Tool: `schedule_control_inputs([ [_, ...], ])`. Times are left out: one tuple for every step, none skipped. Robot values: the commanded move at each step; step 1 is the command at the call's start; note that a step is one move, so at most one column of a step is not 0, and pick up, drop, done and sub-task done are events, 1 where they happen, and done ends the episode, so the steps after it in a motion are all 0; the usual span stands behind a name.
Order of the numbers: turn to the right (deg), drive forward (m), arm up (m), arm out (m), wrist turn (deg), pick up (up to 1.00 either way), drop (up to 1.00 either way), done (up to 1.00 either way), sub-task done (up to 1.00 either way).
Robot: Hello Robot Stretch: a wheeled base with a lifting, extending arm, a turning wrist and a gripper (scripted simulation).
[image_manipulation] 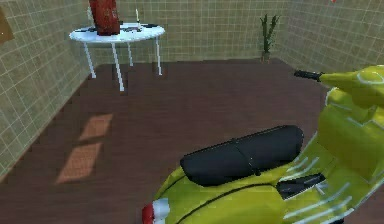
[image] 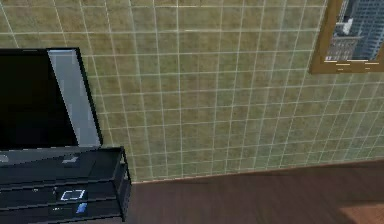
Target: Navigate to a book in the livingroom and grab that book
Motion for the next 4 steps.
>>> schedule_control_inputs([
  [0.0,0.25,0.0,0.0,0.0,0.0,0.0,0.0,0.0],
  [36.0,0.0,0.0,0.0,0.0,0.0,0.0,0.0,0.0],
  [0.0,0.55,0.0,0.0,0.0,0.0,0.0,0.0,0.0],
  [45.0,0.0,0.0,0.0,0.0,0.0,0.0,0.0,0.0],
])
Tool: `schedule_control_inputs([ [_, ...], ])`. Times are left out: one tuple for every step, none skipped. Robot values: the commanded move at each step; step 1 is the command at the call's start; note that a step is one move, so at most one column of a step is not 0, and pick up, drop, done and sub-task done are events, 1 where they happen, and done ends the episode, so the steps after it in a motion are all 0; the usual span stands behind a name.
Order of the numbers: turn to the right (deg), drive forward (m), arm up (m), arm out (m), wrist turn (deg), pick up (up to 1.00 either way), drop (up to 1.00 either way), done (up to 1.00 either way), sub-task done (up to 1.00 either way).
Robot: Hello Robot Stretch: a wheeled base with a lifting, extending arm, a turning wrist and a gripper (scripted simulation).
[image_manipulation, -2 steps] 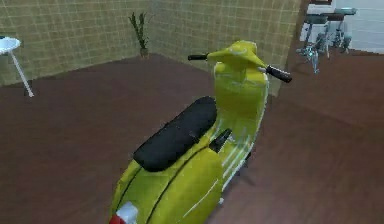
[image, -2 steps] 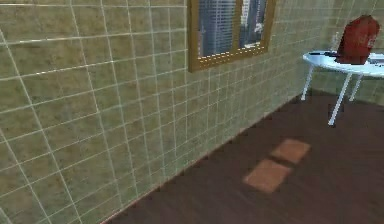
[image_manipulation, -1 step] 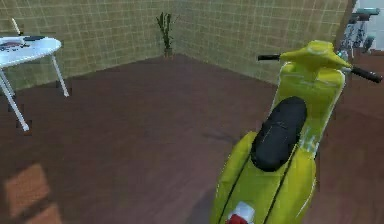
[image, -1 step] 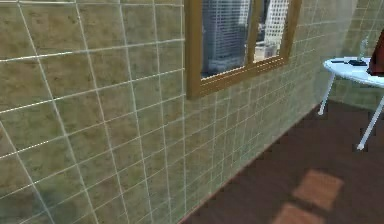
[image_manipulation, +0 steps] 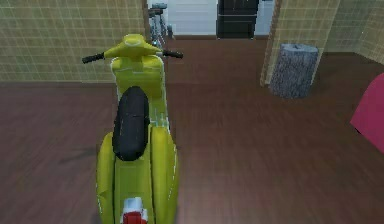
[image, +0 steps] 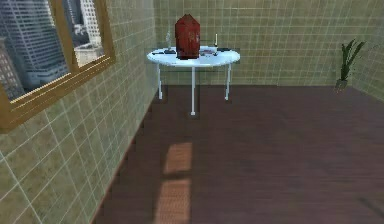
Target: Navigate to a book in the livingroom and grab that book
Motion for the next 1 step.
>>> schedule_control_inputs([
  [0.0,0.55,0.0,0.0,0.0,0.0,0.0,0.0,0.0],
])
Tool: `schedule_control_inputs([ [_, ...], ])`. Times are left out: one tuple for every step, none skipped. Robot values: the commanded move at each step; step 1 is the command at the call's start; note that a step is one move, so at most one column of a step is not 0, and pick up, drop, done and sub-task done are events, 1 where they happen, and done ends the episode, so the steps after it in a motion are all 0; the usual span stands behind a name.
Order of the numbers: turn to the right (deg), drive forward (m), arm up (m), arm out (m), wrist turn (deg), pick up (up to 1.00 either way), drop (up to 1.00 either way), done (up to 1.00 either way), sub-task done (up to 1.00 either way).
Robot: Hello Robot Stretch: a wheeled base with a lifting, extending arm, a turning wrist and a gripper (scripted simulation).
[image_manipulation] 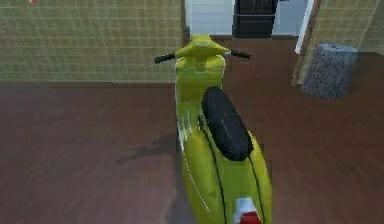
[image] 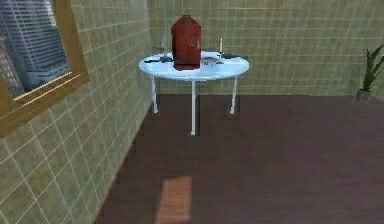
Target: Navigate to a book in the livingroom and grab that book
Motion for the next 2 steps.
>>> schedule_control_inputs([
  [24.0,0.0,0.0,0.0,0.0,0.0,0.0,0.0,0.0],
  [0.0,1.0,0.0,0.0,0.0,0.0,0.0,0.0,0.0],
])
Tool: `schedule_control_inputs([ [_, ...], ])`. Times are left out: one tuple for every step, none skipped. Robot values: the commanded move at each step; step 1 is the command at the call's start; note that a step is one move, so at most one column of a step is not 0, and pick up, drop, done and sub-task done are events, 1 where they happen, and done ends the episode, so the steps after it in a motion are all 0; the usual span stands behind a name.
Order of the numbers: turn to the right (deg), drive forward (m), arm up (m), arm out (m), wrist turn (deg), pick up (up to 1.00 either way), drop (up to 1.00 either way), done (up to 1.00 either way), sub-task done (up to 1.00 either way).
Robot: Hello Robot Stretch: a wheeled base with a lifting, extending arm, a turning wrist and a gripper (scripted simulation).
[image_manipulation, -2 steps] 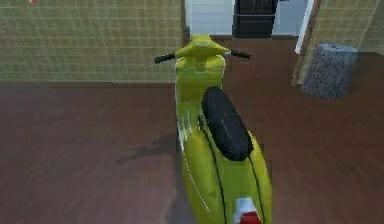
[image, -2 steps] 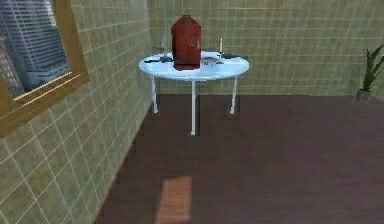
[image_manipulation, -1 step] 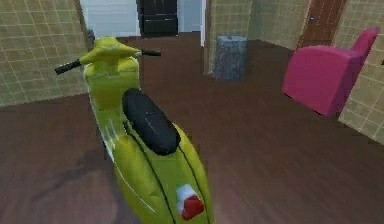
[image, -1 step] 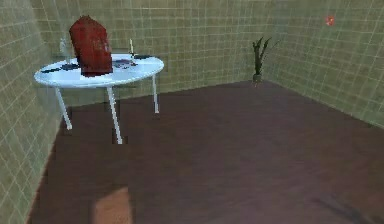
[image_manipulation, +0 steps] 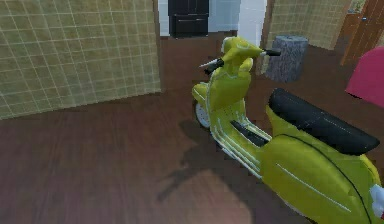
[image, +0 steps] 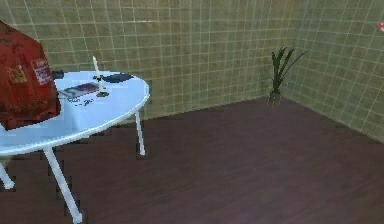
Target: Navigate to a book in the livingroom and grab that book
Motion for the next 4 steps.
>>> schedule_control_inputs([
  [3.0,0.0,0.0,0.0,0.0,0.0,0.0,0.0,0.0],
  [9.0,0.0,0.0,0.0,0.0,0.0,0.0,0.0,0.0],
  [0.0,1.0,0.0,0.0,0.0,0.0,0.0,0.0,0.0],
  [3.0,0.0,0.0,0.0,0.0,0.0,0.0,0.0,0.0],
])
